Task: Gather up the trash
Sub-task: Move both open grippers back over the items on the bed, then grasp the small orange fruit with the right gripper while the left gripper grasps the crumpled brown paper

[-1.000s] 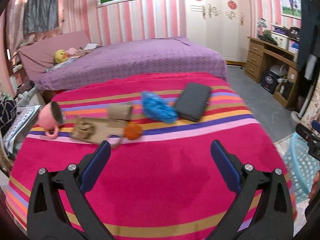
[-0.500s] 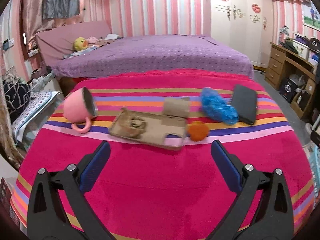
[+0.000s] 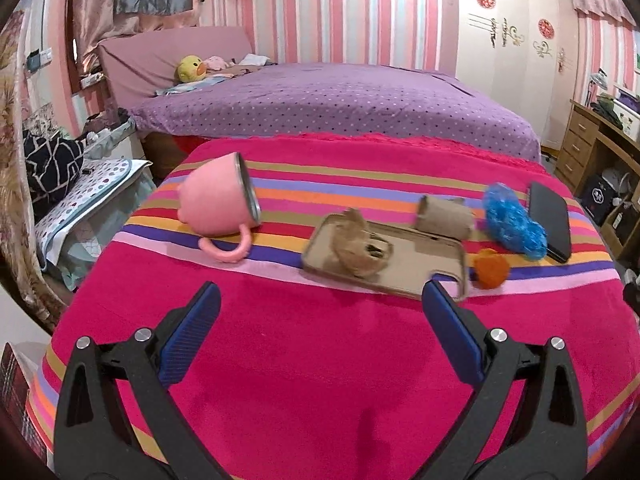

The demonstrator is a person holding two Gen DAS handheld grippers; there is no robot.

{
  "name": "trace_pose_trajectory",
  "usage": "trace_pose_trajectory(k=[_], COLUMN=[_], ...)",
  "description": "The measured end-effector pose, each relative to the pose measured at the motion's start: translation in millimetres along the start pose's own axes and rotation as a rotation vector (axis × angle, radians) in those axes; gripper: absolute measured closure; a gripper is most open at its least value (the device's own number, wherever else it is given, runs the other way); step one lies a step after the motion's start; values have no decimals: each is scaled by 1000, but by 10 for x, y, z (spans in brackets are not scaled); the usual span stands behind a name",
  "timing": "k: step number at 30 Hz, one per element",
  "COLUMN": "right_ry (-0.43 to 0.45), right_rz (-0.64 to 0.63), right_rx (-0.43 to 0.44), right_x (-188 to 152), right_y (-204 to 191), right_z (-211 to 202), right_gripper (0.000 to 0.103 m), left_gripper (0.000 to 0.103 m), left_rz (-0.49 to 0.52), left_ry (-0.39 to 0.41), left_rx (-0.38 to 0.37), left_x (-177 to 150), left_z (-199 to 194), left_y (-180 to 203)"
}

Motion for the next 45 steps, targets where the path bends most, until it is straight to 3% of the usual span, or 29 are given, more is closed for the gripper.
trace_pose_trajectory(k=[9,20,24,31,32,39,45], right_ry=[-5,-70,-100,-154,-159,-146,-116], right_rz=[-39,-142,-171,-229,-220,-171,-137], right_rx=[63,139,169,233,257,284,239], right_x=[55,161,241,186,186,159,162], right_y=[-649,-1448,-1632,-1845,-1834,-1625,-1321], right_z=[50,430,589,710,702,615,504], right_gripper=[5,6,29,58,67,84,85], left_gripper=[6,6,6,6,6,6,6], left_rz=[-63,-133,-113,-80,-74,-40,28], left_ry=[-11,-37,-49,-47,-47,-57,-69], left_rx=[30,51,49,41,42,7,-43], left_x=[115,226,249,275,274,255,192], left_z=[123,319,380,391,391,411,482], left_y=[-451,-890,-846,-712,-691,-488,-187])
Point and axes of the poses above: each gripper's, at about its wrist camera, not at the fingertips, and z roughly the way its jaws point, y to its right, x to its top, the point moved 2 cm from there along z, roughly the way its jaws point, and after that the axes turned 8 degrees about -x, right-handed, at the moved point
